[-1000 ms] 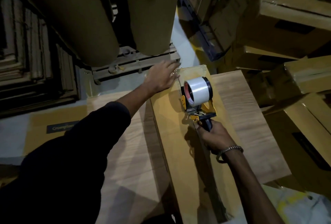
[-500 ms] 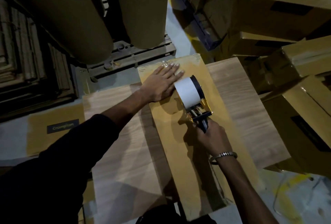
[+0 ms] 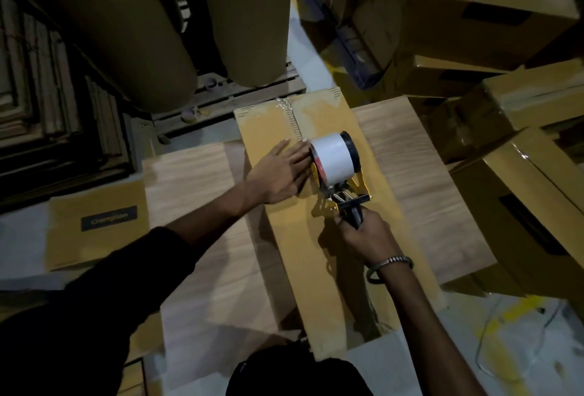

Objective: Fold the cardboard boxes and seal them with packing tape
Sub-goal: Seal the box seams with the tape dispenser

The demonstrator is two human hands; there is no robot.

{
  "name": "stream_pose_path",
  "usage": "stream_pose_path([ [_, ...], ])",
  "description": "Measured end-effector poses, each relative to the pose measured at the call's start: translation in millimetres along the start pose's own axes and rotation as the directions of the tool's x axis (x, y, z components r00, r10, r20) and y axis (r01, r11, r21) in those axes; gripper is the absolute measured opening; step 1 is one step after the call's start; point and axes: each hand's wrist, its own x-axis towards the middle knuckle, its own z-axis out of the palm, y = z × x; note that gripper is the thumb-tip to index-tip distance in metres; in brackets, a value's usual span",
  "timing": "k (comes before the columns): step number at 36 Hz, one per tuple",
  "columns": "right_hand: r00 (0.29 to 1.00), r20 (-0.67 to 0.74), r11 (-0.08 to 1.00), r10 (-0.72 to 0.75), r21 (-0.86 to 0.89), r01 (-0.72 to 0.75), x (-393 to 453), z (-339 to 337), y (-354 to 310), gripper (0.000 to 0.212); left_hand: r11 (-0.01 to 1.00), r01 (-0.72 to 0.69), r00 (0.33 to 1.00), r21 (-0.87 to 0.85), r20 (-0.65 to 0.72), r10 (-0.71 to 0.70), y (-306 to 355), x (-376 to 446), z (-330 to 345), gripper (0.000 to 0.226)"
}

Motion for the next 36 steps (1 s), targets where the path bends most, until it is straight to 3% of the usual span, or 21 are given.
stream_pose_path([
  [5,0.999,0.037,0.997,0.029,0.067,-0.031,-9,-2,1,0.035,0.997,0.065,0.998,-0.031,-0.014,-0.065,6,3,-8,0.066],
  [9,0.999,0.033,1.000,0.006,0.002,-0.006,-31,-1,30,0.038,0.997,0.078,0.997,-0.028,-0.024,-0.078,6,4,-2,0.062],
  [14,1.000,0.027,0.999,-0.015,-0.047,0.016,-56,9,56,0.031,0.995,0.099,0.995,-0.010,-0.023,-0.100,8,3,-1,0.060],
  [18,0.999,-0.023,0.997,-0.040,-0.062,0.039,-59,11,52,0.024,0.991,0.123,0.992,0.050,0.023,-0.124,19,-4,-3,0.070],
  [21,0.998,-0.030,0.999,-0.051,-0.008,0.051,-61,10,54,0.015,0.998,0.063,0.997,-0.010,0.038,-0.063,52,-18,7,0.063],
  [29,1.000,0.001,0.999,-0.023,0.045,0.023,-57,9,64,0.021,0.996,0.080,0.996,-0.040,-0.038,-0.082,79,-38,17,0.055],
  [36,0.999,0.044,1.000,-0.006,-0.023,0.007,-91,-3,97,0.016,0.994,0.101,0.995,-0.033,-0.003,-0.101,75,-38,25,0.061],
])
